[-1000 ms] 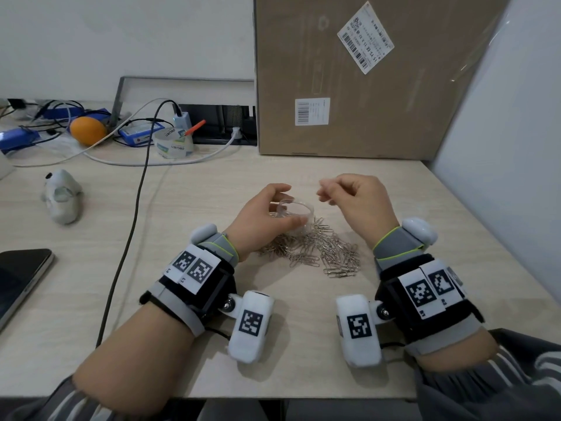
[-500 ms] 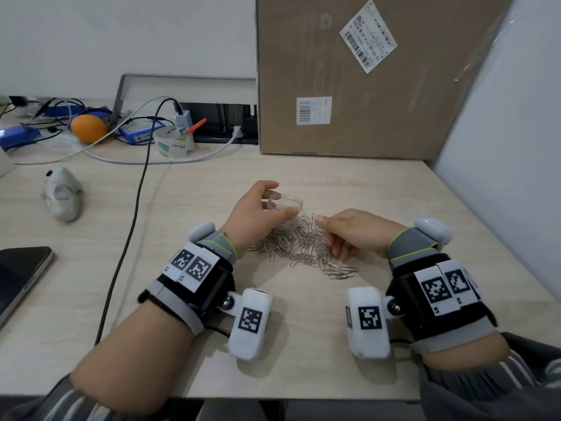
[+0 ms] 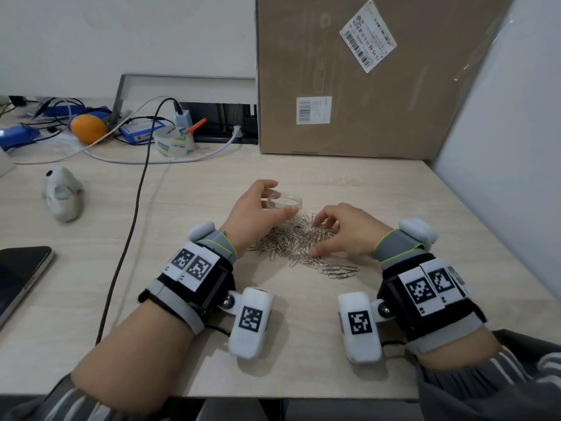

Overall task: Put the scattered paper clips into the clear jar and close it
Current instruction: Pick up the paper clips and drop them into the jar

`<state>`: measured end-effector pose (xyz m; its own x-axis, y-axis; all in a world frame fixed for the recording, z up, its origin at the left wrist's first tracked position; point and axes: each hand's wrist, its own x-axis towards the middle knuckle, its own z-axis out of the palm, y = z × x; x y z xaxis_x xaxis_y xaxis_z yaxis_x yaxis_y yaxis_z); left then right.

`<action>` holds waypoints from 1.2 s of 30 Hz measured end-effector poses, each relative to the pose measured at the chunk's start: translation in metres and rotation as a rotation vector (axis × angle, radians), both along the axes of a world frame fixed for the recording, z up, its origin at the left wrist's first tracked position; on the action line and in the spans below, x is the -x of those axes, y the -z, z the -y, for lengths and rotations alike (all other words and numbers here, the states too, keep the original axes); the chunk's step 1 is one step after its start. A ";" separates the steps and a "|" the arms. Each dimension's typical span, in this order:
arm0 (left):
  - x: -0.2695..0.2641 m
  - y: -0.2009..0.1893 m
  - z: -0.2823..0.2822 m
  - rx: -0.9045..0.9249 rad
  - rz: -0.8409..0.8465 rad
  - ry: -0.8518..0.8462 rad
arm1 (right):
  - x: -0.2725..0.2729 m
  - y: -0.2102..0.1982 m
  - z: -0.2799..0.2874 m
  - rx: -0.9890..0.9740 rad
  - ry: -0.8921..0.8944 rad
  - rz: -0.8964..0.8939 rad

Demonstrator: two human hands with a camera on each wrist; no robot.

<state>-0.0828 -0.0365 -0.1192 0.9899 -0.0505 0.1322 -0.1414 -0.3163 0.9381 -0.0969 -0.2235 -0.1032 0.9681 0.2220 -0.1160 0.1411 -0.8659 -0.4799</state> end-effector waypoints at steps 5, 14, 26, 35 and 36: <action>0.000 0.000 0.000 -0.015 -0.003 0.005 | -0.001 0.004 -0.007 -0.077 -0.027 0.048; -0.001 0.002 0.001 -0.001 -0.002 0.006 | -0.006 0.006 -0.008 -0.136 0.013 0.156; 0.000 0.002 0.000 -0.027 -0.017 0.069 | -0.011 -0.003 -0.002 -0.692 0.263 0.420; 0.008 0.000 0.009 -0.113 -0.035 0.302 | -0.001 -0.015 -0.011 -0.930 0.200 0.510; 0.008 0.000 0.009 -0.109 -0.035 0.308 | -0.001 -0.015 -0.012 -0.933 0.189 0.511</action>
